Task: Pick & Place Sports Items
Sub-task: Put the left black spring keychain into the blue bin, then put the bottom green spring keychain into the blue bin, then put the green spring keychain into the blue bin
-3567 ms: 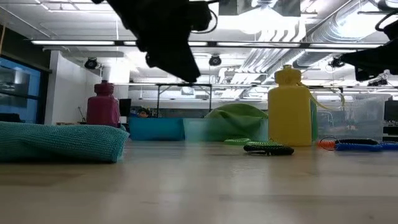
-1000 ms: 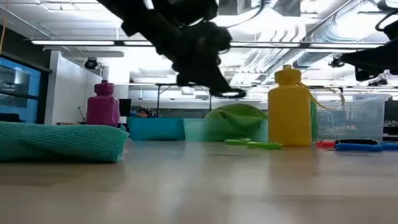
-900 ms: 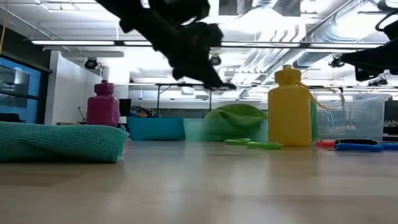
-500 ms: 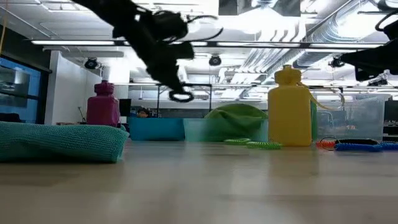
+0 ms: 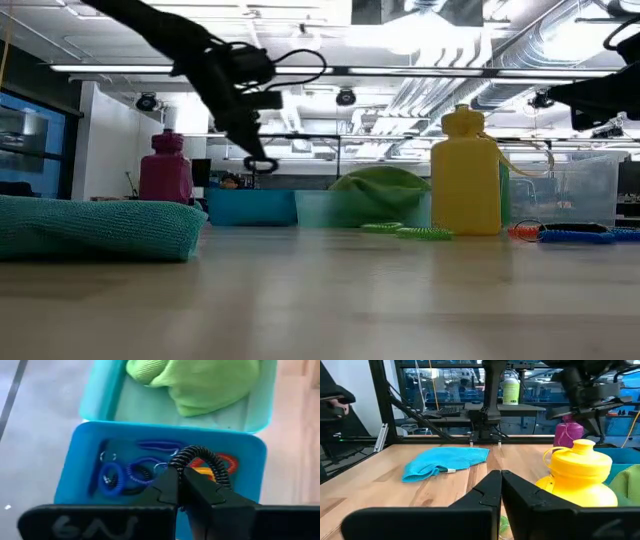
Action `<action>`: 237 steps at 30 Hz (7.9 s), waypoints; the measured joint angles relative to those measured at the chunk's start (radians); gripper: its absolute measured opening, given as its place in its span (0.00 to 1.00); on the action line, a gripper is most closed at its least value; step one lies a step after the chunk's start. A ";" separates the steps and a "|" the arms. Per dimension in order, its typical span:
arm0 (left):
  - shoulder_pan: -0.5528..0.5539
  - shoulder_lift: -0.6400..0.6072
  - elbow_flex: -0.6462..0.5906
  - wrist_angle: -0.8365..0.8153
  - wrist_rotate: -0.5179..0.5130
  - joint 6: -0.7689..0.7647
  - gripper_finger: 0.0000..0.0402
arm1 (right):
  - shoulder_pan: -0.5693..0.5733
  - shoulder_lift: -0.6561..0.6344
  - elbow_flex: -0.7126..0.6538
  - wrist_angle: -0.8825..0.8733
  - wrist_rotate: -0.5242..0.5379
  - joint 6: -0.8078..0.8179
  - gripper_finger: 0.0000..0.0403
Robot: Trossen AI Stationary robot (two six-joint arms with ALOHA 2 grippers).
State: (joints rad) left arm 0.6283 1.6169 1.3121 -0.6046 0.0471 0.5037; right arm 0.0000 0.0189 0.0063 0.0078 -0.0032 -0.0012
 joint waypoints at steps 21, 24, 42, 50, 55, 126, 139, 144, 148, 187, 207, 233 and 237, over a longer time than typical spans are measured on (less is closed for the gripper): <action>0.007 0.000 0.000 0.002 0.000 0.021 0.33 | 0.000 0.000 0.000 0.000 0.000 0.000 0.00; -0.007 0.000 0.001 0.002 0.001 -0.042 0.33 | 0.000 0.000 0.000 0.000 0.000 0.000 0.00; -0.294 0.000 0.002 0.069 0.001 -0.332 0.33 | 0.000 0.000 0.000 0.000 0.000 0.000 0.00; -0.519 0.015 0.002 0.183 -0.091 -0.547 0.33 | 0.000 0.000 0.000 0.000 0.000 0.000 0.00; -0.654 0.067 0.002 0.249 -0.193 -0.591 0.33 | 0.000 0.000 0.000 0.000 0.000 0.000 0.00; -0.708 0.520 0.006 0.660 -0.172 -0.632 0.19 | 0.000 0.000 0.000 0.000 0.000 0.000 0.00; -0.775 0.509 0.003 0.600 -0.118 -0.669 0.01 | 0.000 0.000 0.000 0.000 0.000 0.000 0.00; -0.800 0.465 -0.001 0.564 -0.094 -0.688 0.01 | 0.000 0.000 0.000 0.000 0.000 0.000 0.00; -0.812 0.417 -0.005 0.524 -0.081 -0.700 0.01 | 0.000 0.000 0.000 0.000 0.000 0.000 0.00; -0.359 0.052 0.001 0.113 -0.105 -0.309 0.00 | 0.000 0.000 0.000 0.000 0.000 0.000 0.00; -0.031 0.051 0.001 0.047 -0.136 -0.062 0.00 | 0.000 0.000 0.000 0.000 0.000 0.000 0.00; -0.159 0.051 0.001 0.044 -0.414 -0.274 0.44 | 0.000 0.000 0.000 0.000 0.000 0.000 0.00; -0.241 0.051 0.002 0.045 -0.428 -0.377 0.49 | 0.000 0.000 0.000 0.000 0.000 0.000 0.00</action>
State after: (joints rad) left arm 0.3868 1.6680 1.3136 -0.5598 -0.3813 0.1264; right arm -0.0002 0.0188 0.0063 0.0081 -0.0032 -0.0013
